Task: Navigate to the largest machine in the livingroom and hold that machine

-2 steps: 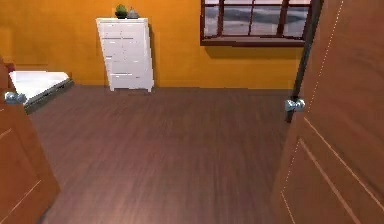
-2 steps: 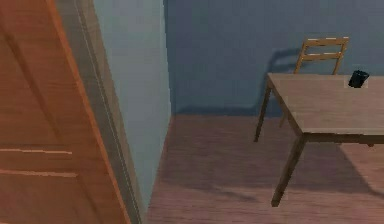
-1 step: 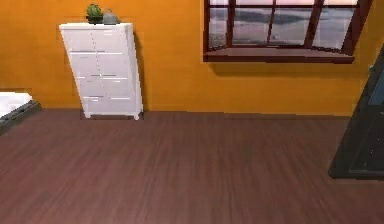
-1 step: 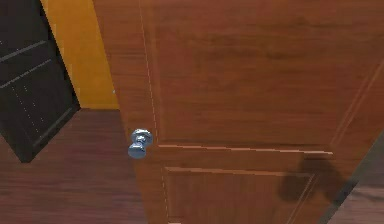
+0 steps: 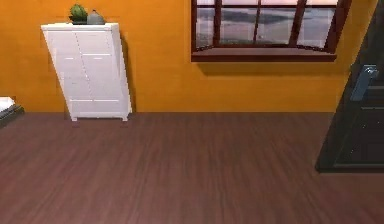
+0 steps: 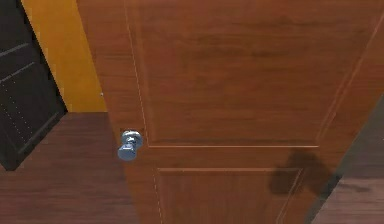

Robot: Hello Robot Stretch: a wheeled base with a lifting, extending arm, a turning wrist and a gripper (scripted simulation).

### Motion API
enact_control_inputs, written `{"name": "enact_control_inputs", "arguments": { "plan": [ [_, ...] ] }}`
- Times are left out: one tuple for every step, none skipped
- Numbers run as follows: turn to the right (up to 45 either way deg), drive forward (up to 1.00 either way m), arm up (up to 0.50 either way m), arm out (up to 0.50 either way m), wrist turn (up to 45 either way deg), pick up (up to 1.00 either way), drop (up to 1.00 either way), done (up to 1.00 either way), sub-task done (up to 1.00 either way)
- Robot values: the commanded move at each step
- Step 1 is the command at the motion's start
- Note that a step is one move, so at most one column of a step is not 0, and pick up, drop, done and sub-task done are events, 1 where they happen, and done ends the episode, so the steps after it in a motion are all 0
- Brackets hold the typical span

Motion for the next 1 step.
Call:
{"name": "enact_control_inputs", "arguments": {
  "plan": [
    [0.0,0.4,0.0,0.0,0.0,0.0,0.0,0.0,0.0]
  ]
}}
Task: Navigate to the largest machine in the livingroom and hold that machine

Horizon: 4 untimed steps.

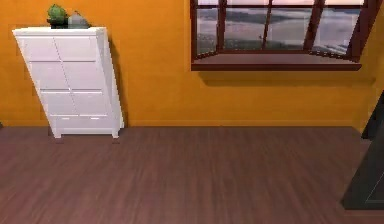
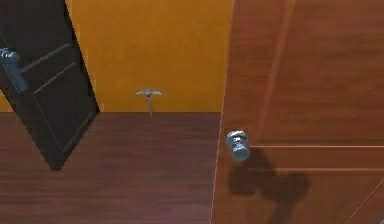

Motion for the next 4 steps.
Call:
{"name": "enact_control_inputs", "arguments": {
  "plan": [
    [27.0,0.0,0.0,0.0,0.0,0.0,0.0,0.0,0.0],
    [0.0,1.0,0.0,0.0,0.0,0.0,0.0,0.0,0.0],
    [3.0,0.0,0.0,0.0,0.0,0.0,0.0,0.0,0.0],
    [0.0,0.65,0.0,0.0,0.0,0.0,0.0,0.0,0.0]
  ]
}}
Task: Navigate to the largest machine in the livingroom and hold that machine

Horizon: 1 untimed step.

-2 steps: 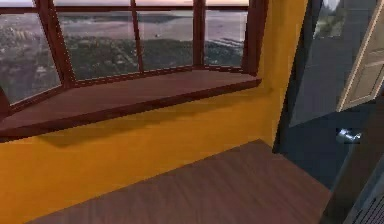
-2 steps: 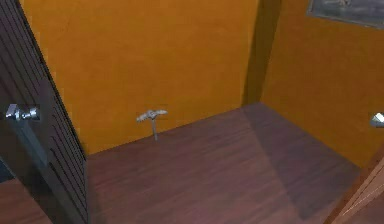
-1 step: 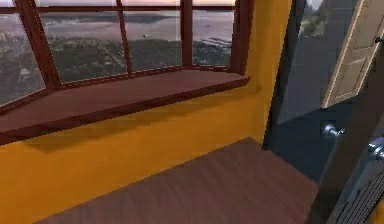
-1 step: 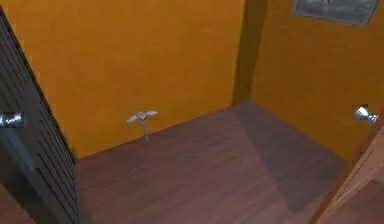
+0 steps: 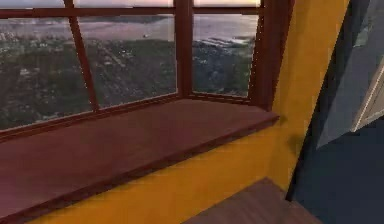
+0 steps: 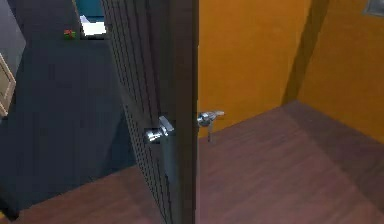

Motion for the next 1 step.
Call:
{"name": "enact_control_inputs", "arguments": {
  "plan": [
    [33.0,0.0,0.0,0.0,0.0,0.0,0.0,0.0,0.0]
  ]
}}
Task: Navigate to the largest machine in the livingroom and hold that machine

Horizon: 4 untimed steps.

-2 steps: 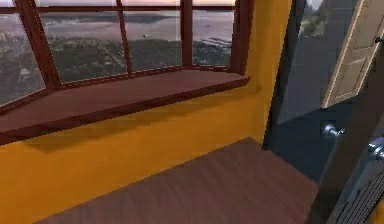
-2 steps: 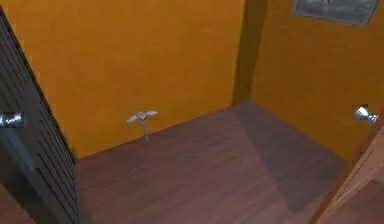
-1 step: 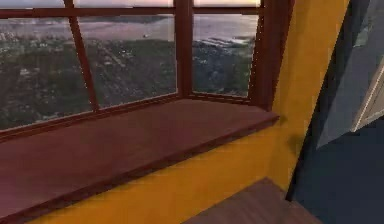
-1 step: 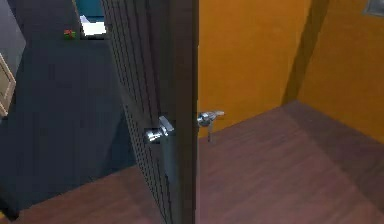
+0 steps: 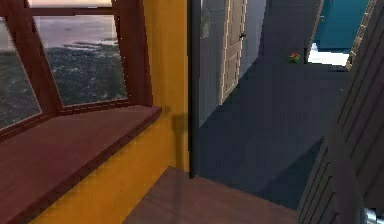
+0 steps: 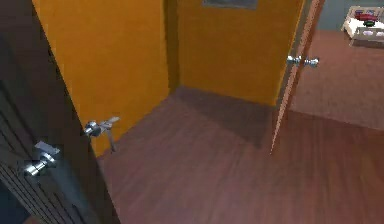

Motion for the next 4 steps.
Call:
{"name": "enact_control_inputs", "arguments": {
  "plan": [
    [0.0,0.35,0.0,0.0,0.0,0.0,0.0,0.0,0.0],
    [24.0,0.0,0.0,0.0,0.0,0.0,0.0,0.0,0.0],
    [0.0,1.0,0.0,0.0,0.0,0.0,0.0,0.0,0.0],
    [3.0,0.0,0.0,0.0,0.0,0.0,0.0,0.0,0.0]
  ]
}}
